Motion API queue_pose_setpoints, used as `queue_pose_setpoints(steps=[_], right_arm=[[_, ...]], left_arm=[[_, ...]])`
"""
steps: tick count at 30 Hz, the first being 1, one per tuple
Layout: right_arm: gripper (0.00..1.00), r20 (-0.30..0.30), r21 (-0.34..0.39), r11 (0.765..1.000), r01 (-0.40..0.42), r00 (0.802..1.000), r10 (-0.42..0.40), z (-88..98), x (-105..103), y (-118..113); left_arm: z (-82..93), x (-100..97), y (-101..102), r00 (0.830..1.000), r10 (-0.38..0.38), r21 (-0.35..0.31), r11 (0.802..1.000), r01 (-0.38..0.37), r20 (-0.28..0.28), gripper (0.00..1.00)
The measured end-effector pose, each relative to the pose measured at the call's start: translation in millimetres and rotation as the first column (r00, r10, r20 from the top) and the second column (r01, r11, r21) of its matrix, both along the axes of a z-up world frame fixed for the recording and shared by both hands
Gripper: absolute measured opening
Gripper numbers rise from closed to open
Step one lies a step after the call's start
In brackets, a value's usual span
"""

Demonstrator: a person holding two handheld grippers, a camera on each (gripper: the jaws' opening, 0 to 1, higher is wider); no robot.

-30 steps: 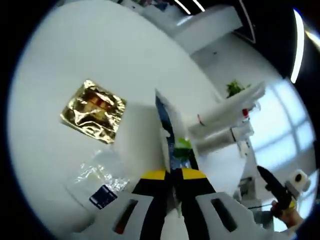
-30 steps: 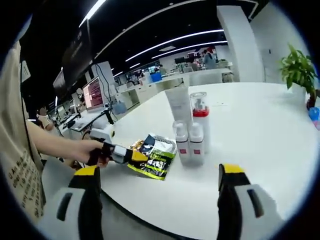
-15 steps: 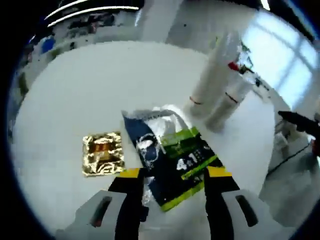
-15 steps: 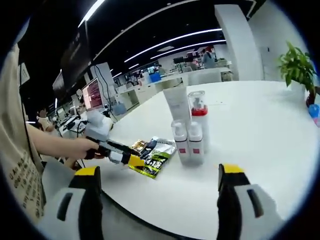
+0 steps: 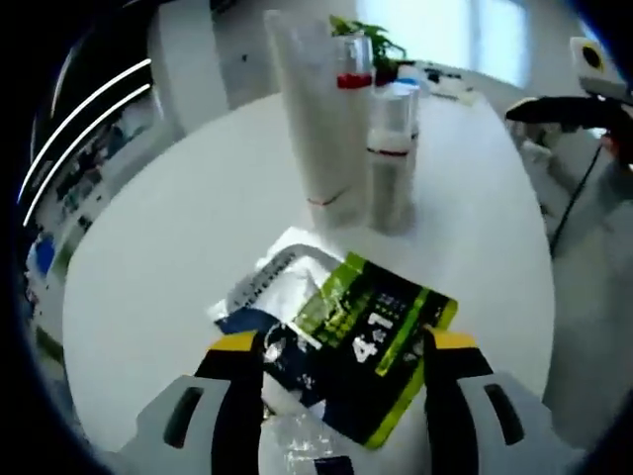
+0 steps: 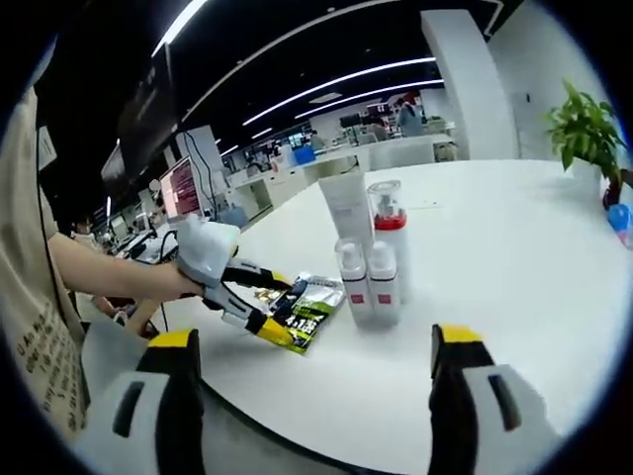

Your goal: Arrange the skincare products in the storage area until every visible bottle or jar stands upright without overlapping.

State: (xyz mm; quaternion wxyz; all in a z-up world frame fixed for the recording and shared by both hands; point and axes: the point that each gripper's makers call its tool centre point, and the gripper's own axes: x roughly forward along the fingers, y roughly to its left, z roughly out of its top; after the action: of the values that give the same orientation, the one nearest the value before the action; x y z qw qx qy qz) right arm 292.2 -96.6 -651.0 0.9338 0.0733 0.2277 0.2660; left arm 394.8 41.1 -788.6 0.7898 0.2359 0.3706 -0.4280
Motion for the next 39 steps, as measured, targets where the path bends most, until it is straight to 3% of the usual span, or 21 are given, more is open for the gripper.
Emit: queue_pose_setpoints(steps=[1,2,4,24,28,39], right_arm=[[0.97,0.001,0.001,1.0,0.002,1.0,-0.002,0.1,0,0],[0.97,0.0,0.003,1.0,0.005,1.0,-0.005,0.2,0,-1],[0.97,0.001,0.004,1.0,0.007,1.0,-0.007,0.3,1,-1],[0.96,-0.01,0.004,1.0,0.004,1.0,-0.004,-2.4,1,-2],[0.96,-0.01,0.0,1.0,0.001,1.0,-0.001,-3.1,0,-2],[0.95,0.001,0.007,1.0,0.003,1.0,-0.003,-2.4,0,-5]], left_arm=[[4.6,0.5,-8,0.998,0.049,-0.082,0.995,-0.051,-0.029,0.63],[3.3,-0.4,-7,0.996,0.075,-0.082,0.993,-0.08,-0.054,0.62],[6.8,1.6,-6,0.997,0.067,-0.064,0.996,-0.068,-0.023,0.62],[8.7,0.6,-17,0.995,0.097,-0.068,0.993,-0.098,-0.021,0.62],[8.9,-0.3,-13,0.994,0.11,-0.046,0.993,-0.11,-0.02,0.68],[24.4,-24.0,-5,0.99,0.135,-0.091,0.986,-0.137,-0.027,0.69]])
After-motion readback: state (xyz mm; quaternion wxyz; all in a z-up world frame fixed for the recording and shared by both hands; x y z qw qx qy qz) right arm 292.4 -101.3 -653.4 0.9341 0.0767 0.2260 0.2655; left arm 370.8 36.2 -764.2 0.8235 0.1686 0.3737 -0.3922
